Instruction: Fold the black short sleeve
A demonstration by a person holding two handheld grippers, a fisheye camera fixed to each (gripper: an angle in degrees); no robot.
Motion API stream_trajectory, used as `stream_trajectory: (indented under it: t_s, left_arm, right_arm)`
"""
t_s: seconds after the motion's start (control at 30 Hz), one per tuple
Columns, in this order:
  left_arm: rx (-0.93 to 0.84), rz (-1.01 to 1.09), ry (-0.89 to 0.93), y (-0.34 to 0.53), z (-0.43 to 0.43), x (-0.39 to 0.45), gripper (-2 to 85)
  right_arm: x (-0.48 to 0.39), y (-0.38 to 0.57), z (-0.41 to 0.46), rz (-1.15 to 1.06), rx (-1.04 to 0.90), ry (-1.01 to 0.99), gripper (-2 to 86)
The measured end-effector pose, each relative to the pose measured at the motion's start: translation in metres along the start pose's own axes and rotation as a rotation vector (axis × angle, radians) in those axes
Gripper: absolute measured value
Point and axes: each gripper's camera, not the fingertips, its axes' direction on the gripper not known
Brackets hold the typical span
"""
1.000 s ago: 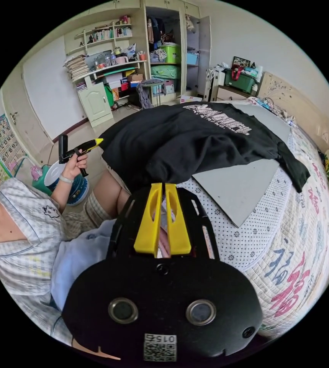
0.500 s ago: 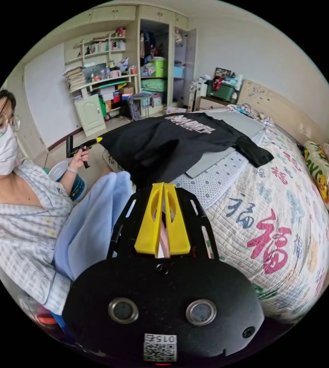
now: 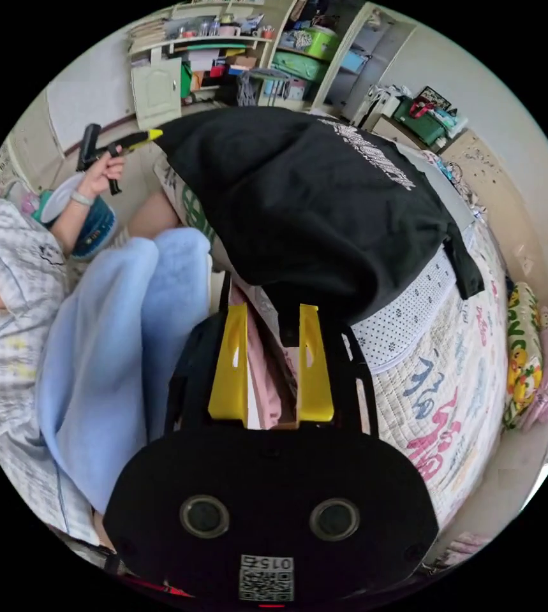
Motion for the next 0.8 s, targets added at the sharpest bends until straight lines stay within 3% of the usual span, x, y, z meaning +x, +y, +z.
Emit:
stream_trajectory:
  t_s: [0.13,0.43,0.6,0.8]
  left_arm:
    - [0.008,-0.009,0.018,0.000,0.004,-0.009,-0.3]
    - [-0.004,-0.004,0.020,-0.006,0.014,-0.020,-0.2]
    - [0.018,-0.004,0.017,-0.011,0.012,-0.024,0.9]
    - [0.033,0.013,-0.027,-0.022,0.019,-0.022,8.1]
  right_arm:
    - [-0.024,-0.013,0.007,0.014,-0.019,0.258,10.5]
    - [-0.042,-0.017,0.013,-0.038,-0.031,0.325,8.2]
    - [-0.039,-0.011,0.006,0.000,0.011,0.265,9.3]
    - [-0.055,-0.015,0.018,-0.076,-0.068,0.475,6.2]
